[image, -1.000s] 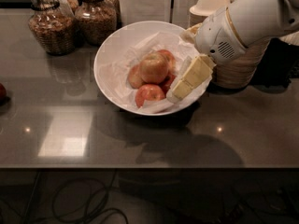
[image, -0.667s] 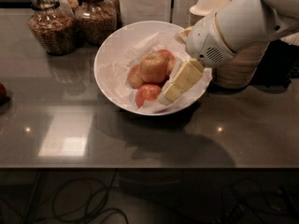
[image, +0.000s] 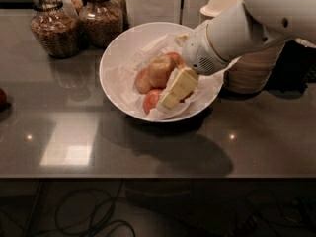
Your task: Pick apple from white bowl
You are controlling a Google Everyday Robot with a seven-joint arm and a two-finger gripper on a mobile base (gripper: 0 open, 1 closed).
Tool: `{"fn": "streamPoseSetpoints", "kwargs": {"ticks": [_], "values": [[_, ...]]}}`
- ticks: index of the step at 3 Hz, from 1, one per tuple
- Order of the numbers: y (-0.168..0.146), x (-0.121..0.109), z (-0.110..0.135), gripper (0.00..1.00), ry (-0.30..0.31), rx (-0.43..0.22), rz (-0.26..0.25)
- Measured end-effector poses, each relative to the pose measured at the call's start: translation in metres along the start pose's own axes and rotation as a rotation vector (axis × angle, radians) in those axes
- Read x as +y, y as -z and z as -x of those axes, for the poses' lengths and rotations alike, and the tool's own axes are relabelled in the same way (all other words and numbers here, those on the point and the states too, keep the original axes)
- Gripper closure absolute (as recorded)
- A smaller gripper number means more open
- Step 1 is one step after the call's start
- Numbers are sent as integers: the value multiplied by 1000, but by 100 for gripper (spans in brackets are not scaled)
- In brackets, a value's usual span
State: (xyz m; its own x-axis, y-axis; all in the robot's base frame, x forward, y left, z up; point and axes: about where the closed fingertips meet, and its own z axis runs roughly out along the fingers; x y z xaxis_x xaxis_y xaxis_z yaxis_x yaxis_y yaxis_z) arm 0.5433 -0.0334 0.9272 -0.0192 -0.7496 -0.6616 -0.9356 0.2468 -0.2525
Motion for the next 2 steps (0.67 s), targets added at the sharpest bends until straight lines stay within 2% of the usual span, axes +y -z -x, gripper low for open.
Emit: {"fn": "streamPoseSetpoints", "kwargs": {"ticks": [2], "values": [[-15, -17, -6, 0, -11, -27, -2]]}}
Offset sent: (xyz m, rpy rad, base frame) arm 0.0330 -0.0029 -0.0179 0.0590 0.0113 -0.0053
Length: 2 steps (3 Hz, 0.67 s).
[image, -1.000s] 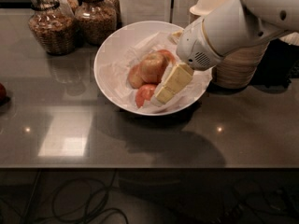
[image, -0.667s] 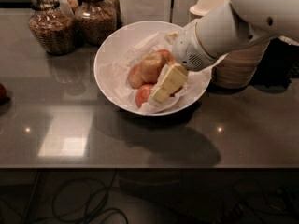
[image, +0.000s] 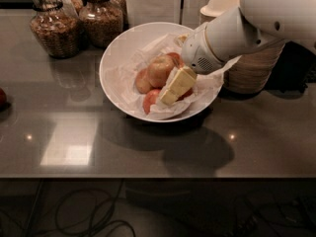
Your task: Pick apple from white bowl
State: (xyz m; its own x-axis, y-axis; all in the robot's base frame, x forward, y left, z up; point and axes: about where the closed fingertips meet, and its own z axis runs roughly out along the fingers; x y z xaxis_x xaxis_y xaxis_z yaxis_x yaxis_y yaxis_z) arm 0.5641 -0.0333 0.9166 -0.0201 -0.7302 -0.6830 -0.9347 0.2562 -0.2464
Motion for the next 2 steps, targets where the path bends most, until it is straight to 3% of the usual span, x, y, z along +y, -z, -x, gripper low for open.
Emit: {"fn": "streamPoseSetpoints", "kwargs": {"ticks": [1, 2], "values": [[-7, -4, -3, 0, -17, -26, 29], [-7, -4, -3, 18, -17, -26, 30]]}}
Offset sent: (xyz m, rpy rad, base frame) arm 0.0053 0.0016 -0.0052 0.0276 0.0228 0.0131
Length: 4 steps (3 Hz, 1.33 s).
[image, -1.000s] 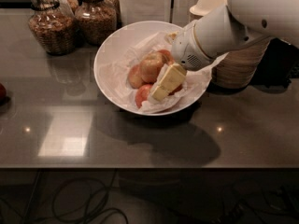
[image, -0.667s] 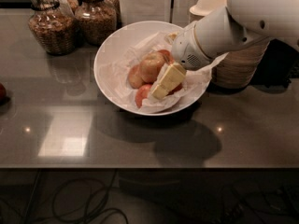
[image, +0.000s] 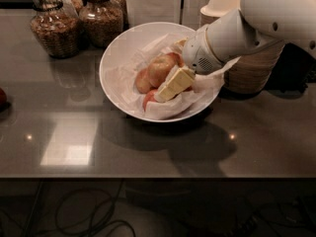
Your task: Pick apple from white bowl
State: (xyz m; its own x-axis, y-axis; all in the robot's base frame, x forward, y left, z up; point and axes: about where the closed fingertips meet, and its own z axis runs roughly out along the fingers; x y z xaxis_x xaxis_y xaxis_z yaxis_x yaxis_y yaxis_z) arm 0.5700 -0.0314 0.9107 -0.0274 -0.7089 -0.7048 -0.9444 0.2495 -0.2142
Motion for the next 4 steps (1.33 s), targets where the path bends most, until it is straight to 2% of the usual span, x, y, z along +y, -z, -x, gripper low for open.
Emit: {"fn": "streamPoseSetpoints", "kwargs": {"ticks": [3, 4], "values": [[0, 0, 0, 87, 0, 0, 0], [0, 0, 0, 100, 0, 0, 0]]}}
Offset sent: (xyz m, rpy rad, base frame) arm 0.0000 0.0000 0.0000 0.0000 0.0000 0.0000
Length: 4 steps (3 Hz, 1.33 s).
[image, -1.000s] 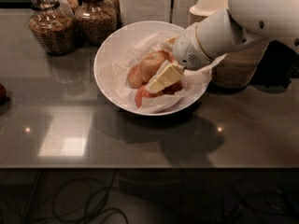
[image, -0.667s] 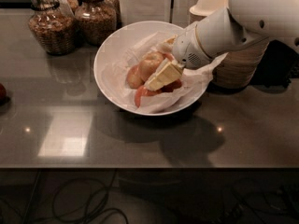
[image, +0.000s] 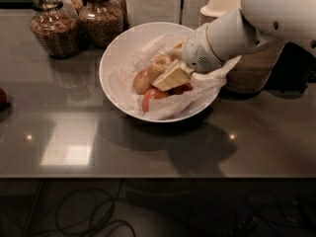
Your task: Pick apple from white bowl
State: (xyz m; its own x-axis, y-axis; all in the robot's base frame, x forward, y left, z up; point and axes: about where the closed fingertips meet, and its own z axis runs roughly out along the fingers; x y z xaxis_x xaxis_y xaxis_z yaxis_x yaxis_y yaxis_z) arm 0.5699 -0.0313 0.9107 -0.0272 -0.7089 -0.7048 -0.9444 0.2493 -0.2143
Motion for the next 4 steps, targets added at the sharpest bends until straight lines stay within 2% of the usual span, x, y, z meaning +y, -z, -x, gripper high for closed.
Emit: {"fn": "streamPoseSetpoints", "kwargs": {"ticks": [1, 2, 3, 4], "values": [[0, 0, 0, 100, 0, 0, 0], [9, 6, 3, 100, 2, -42, 26], [41, 9, 20, 100, 16, -142, 38], [77, 7, 38, 100, 8, -275, 48]]}}
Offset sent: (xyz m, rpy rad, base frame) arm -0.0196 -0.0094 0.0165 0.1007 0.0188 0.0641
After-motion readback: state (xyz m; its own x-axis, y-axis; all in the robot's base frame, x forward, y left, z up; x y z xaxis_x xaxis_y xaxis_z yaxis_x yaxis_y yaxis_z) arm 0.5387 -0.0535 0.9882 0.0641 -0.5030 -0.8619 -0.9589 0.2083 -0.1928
